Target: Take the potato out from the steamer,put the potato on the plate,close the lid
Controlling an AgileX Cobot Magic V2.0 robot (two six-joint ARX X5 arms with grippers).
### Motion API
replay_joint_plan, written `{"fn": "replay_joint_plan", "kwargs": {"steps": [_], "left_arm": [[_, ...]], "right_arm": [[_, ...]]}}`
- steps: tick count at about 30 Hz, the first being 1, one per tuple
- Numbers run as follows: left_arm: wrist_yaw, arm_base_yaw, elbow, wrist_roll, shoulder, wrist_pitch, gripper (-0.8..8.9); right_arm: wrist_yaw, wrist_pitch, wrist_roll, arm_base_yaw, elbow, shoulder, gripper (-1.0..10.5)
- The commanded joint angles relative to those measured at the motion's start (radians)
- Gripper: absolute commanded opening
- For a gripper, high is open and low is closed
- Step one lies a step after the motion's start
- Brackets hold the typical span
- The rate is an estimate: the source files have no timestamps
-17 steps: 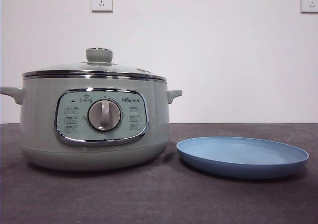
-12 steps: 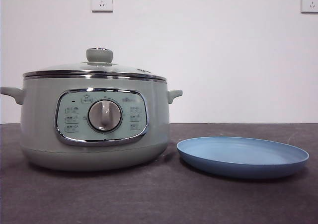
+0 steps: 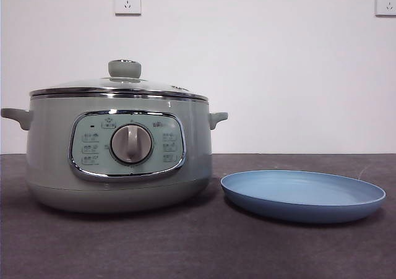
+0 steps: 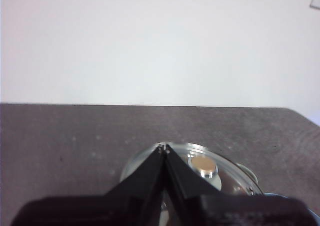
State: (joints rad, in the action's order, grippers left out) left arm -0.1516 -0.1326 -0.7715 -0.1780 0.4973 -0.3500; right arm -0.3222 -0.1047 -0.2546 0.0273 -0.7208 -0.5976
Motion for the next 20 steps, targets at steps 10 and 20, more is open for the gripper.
{"fn": "replay_joint_plan", "kwargs": {"steps": [10,20], "left_arm": [[-0.211,0.000,-0.534,0.132,0.417,-0.340,-0.05],[-0.299,-0.008,-0.581,0.128,0.574,-0.406,4.94]], "right_arm": [[-0.385,-0.405,0.259,0.030,-0.546,-0.412,0.0],[-0.373,-0.480,0.278,0.048,-0.623,-0.496,6.0]]}}
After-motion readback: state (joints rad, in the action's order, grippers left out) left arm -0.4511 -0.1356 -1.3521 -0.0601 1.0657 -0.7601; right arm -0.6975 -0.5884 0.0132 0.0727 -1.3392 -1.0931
